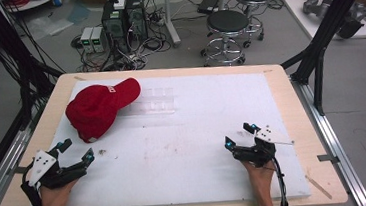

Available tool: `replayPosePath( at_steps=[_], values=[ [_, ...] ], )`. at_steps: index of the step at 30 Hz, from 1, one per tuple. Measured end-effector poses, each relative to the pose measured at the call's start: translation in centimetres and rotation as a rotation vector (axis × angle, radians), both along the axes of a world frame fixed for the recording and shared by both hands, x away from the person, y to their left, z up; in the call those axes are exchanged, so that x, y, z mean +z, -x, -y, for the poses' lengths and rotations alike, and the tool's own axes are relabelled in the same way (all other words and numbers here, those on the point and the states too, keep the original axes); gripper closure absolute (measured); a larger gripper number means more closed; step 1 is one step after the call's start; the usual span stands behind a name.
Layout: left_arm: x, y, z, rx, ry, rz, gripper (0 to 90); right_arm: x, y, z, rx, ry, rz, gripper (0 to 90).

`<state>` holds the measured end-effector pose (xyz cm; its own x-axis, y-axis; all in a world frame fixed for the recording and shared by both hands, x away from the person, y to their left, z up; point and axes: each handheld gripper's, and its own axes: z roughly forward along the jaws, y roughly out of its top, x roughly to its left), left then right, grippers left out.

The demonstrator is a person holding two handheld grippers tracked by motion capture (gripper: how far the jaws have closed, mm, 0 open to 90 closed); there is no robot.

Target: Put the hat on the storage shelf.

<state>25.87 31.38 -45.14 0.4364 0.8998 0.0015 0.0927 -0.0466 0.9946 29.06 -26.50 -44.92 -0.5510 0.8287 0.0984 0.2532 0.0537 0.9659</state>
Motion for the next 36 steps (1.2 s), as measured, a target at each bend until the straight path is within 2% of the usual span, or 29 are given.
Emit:
replayPosePath(
  at_steps=[9,13,15,20,23,26,28,30,33,36],
  values=[
    [0.0,0.0,0.1,0.011,-0.011,0.002,14.9,0.0,-0.1,-0.1,0.001,0.011,-0.008,10.3],
    [0.2,-0.1,0.0,-0.016,-0.024,-0.026,15.0,0.0,-0.1,-0.1,0.003,0.009,-0.011,10.2],
    [0.5,-0.1,-0.1,-0.036,-0.027,-0.026,15.1,0.0,-0.1,-0.2,0.004,0.015,-0.010,10.2],
    [2.5,-0.5,-1.0,-0.075,-0.034,-0.025,15.1,0.0,-0.1,-0.1,0.005,0.010,-0.013,10.3],
    [4.2,-1.2,-1.6,-0.097,-0.041,-0.053,15.1,0.0,-0.1,-0.1,0.001,0.012,-0.008,10.2],
    [5.8,-2.1,-2.3,-0.132,-0.011,-0.084,15.1,0.0,-0.1,-0.1,0.002,0.011,-0.010,10.2],
    [6.9,-2.8,-2.8,-0.150,0.007,-0.136,15.1,0.0,-0.2,0.0,0.002,0.010,-0.010,10.2],
    [7.7,-3.3,-3.1,-0.150,0.011,-0.163,15.1,0.0,-0.2,-0.1,0.005,0.011,-0.007,10.2],
    [8.8,-4.0,-3.6,-0.135,-0.018,-0.162,15.2,0.0,-0.1,-0.2,0.002,0.016,-0.008,10.2],
    [9.8,-5.0,-4.0,-0.146,-0.027,-0.178,15.1,0.0,-0.1,-0.2,0.000,0.017,-0.009,10.2]
  ],
)
